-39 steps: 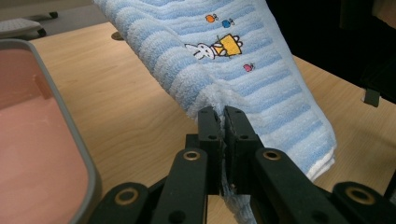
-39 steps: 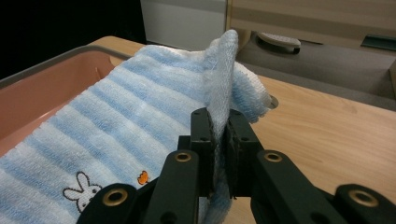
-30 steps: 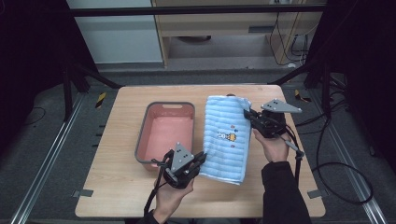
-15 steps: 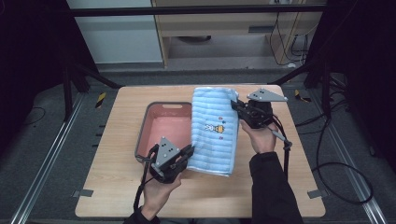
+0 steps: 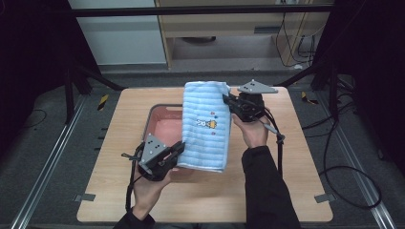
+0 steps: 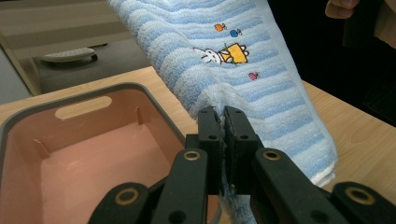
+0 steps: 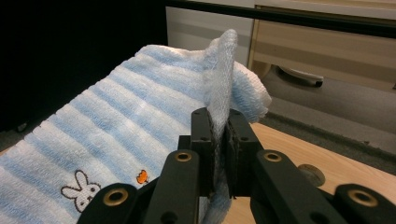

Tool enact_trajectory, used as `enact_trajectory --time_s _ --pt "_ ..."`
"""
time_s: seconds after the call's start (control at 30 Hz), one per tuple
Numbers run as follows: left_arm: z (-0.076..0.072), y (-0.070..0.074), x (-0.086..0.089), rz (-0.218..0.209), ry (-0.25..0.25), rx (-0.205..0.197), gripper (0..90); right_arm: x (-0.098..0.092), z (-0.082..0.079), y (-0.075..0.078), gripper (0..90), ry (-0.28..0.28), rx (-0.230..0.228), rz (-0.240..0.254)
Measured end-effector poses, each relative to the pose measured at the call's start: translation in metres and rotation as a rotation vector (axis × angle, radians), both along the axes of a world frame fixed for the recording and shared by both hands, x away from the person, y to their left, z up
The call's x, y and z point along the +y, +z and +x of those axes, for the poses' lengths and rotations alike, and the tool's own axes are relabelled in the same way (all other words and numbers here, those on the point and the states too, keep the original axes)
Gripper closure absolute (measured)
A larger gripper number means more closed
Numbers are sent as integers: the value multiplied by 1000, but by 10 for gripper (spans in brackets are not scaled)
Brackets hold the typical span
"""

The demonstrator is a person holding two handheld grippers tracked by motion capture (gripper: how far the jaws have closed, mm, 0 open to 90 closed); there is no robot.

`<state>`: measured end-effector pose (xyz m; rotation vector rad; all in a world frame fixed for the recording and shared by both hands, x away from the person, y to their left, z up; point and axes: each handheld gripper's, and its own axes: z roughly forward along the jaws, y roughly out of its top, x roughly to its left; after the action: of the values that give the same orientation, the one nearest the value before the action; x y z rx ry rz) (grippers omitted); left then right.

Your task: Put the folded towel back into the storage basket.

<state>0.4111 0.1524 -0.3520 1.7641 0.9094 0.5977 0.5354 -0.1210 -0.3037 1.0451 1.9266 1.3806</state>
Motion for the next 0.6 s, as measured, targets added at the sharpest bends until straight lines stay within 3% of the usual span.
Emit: enact_trajectory --time_s 0.6 --pt "10 5 31 -35 46 -3 860 39 22 3 840 38 2 -15"
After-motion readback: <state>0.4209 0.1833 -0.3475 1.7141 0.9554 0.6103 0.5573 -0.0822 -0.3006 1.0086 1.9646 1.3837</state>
